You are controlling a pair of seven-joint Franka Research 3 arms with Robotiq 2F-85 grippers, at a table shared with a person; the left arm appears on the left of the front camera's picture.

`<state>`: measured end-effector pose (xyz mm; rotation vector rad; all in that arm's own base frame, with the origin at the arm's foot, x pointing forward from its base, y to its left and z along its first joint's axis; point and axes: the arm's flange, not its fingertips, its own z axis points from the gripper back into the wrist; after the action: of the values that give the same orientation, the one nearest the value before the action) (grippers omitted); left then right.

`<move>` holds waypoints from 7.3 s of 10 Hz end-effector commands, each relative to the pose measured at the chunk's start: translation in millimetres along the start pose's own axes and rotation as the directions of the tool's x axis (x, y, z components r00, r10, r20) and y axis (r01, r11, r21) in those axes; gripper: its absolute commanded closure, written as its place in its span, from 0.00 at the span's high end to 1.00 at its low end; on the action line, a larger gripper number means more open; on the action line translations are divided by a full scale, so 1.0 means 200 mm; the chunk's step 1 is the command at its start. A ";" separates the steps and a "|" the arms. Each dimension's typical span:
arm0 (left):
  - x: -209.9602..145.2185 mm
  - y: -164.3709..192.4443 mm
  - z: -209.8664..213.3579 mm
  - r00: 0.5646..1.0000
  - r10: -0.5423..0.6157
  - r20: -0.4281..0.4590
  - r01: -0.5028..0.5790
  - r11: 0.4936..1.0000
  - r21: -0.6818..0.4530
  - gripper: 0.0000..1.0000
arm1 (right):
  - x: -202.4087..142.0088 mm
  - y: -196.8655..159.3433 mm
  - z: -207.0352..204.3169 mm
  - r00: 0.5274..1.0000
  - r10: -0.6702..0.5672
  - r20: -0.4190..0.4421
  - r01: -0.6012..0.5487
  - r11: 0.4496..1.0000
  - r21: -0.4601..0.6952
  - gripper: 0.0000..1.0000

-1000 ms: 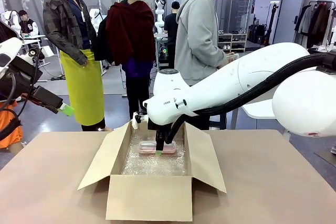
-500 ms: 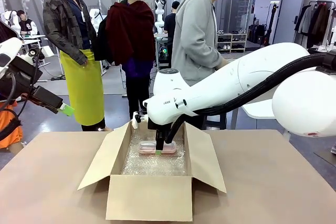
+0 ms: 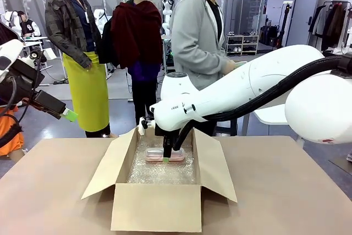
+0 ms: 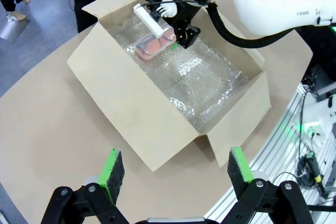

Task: Pack the glasses set securely to prepare it for shipping.
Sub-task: Put the Glasses case from the right side of the table into the Package Box.

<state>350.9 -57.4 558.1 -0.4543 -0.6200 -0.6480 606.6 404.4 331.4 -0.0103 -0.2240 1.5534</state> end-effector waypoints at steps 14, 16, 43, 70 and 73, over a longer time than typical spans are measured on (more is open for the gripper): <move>0.00 0.00 0.00 1.000 -0.002 0.017 0.002 1.000 -0.015 1.00 | -0.48 0.31 0.82 0.859 -0.452 0.243 0.442 0.892 0.095 1.00; 0.00 0.00 0.00 1.000 -0.002 0.017 0.002 1.000 -0.015 1.00 | -0.76 0.49 0.90 0.724 -0.600 0.341 0.616 0.785 0.074 1.00; 0.00 0.00 0.00 1.000 -0.002 0.017 0.002 1.000 -0.015 1.00 | -1.67 1.01 1.30 0.219 -0.930 0.295 0.967 0.248 0.065 1.00; 0.00 0.00 0.00 1.000 -0.002 0.017 0.002 1.000 -0.015 1.00 | -1.67 1.01 1.30 0.219 -0.930 0.295 0.967 0.248 0.065 1.00; 0.00 0.00 0.00 1.000 -0.002 0.017 0.002 1.000 -0.015 1.00 | -1.67 1.01 1.30 0.219 -0.930 0.295 0.967 0.248 0.065 1.00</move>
<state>350.8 -57.9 558.4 -0.4522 -0.6203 -0.6478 366.7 43.2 511.0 0.2201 -0.4427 0.2083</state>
